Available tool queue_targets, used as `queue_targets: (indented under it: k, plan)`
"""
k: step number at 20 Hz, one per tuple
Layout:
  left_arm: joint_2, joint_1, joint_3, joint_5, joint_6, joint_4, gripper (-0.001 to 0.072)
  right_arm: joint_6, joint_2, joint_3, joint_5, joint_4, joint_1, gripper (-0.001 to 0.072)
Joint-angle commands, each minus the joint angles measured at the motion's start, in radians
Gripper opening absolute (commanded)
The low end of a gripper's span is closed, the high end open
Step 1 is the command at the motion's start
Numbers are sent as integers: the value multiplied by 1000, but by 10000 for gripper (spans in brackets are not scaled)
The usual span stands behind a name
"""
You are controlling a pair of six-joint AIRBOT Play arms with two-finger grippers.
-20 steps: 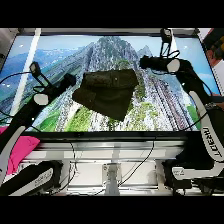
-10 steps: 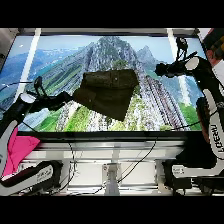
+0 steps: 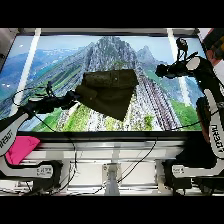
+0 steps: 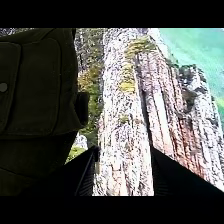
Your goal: Fold the clothes and pants, and hang the long-sleeved shirts on hangers.
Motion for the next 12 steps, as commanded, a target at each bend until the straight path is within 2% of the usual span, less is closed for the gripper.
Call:
queue_targets:
  k: [1, 3, 6, 8, 10, 12]
  plan:
    - [-25, -6, 0, 63, 148, -163, 554, 0, 0, 1, 2, 1, 0, 389]
    - [-26, -24, 0, 89, 158, -166, 379, 1, 0, 1, 2, 2, 0, 389]
    - [-25, -49, 0, 94, 206, -166, 64, 1, 0, 1, 14, 2, 0, 388]
    - [-25, -53, 7, 54, 209, -159, 40, -1, 0, 1, 53, 2, 0, 386]
    - [-12, -53, 26, -15, 258, -159, 39, -59, 0, 1, 111, 2, 0, 377]
    - [41, -56, 43, -59, 261, -159, 38, -114, 0, 1, 190, 2, -1, 377]
